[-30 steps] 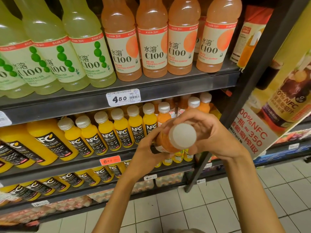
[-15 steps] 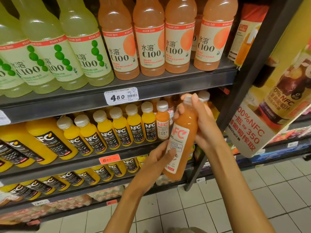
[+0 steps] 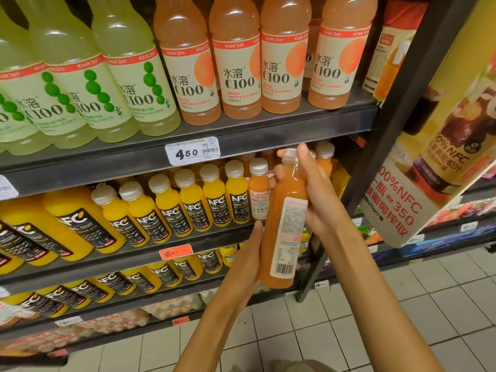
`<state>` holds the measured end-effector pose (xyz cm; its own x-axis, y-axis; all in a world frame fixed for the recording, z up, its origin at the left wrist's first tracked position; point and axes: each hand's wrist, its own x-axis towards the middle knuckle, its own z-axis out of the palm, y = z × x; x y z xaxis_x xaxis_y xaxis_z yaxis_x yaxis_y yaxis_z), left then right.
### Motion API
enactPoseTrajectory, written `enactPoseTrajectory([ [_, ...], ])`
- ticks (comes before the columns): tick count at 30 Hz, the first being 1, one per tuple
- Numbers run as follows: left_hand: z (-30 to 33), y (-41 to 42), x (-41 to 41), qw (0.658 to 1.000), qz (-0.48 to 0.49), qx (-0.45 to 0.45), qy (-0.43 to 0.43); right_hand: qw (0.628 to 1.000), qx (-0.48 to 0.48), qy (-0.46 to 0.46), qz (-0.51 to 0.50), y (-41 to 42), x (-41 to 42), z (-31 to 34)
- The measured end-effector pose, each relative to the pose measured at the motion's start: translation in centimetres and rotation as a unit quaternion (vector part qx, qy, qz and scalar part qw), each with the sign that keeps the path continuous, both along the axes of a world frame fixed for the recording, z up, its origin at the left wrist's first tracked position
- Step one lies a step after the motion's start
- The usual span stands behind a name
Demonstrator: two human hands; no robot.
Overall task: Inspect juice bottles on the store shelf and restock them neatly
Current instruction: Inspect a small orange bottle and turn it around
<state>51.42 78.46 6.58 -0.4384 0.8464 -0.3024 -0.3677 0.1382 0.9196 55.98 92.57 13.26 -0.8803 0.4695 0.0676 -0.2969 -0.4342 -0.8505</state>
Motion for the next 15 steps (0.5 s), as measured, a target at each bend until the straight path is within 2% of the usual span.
enactPoseTrajectory([
  [2, 0.4, 0.3, 0.0, 0.992, 0.031, -0.035, 0.12, 0.998, 0.039, -0.026, -0.043, 0.3, -0.1, 0.2],
  [3, 0.5, 0.5, 0.0, 0.989, 0.038, -0.037, 0.141, 0.996, 0.054, -0.033, -0.057, 0.5, -0.2, 0.1],
  [5, 0.6, 0.7, -0.1, 0.99, 0.057, -0.03, 0.128, 0.996, 0.056, -0.043, -0.062, 0.6, -0.1, -0.2],
  [7, 0.4, 0.3, -0.4, 0.997, 0.057, 0.017, 0.058, 0.998, 0.037, -0.037, -0.041, 0.5, 0.0, -0.5],
  [9, 0.2, -0.1, -0.6, 0.996, 0.009, 0.073, -0.048, 1.0, 0.007, -0.007, -0.006, 0.3, 0.0, -0.5],
  [11, 0.4, -0.5, -0.6, 0.988, -0.061, 0.092, -0.106, 0.999, -0.036, 0.026, 0.026, 0.0, -0.1, -0.4],
  [13, 0.0, -0.2, -0.3, 0.995, -0.045, 0.05, -0.079, 0.998, -0.047, 0.031, 0.025, -0.2, -0.1, -0.4],
  [15, 0.1, 0.3, 0.0, 0.998, 0.026, -0.044, 0.022, 1.0, 0.016, -0.004, -0.018, -0.2, 0.0, -0.2],
])
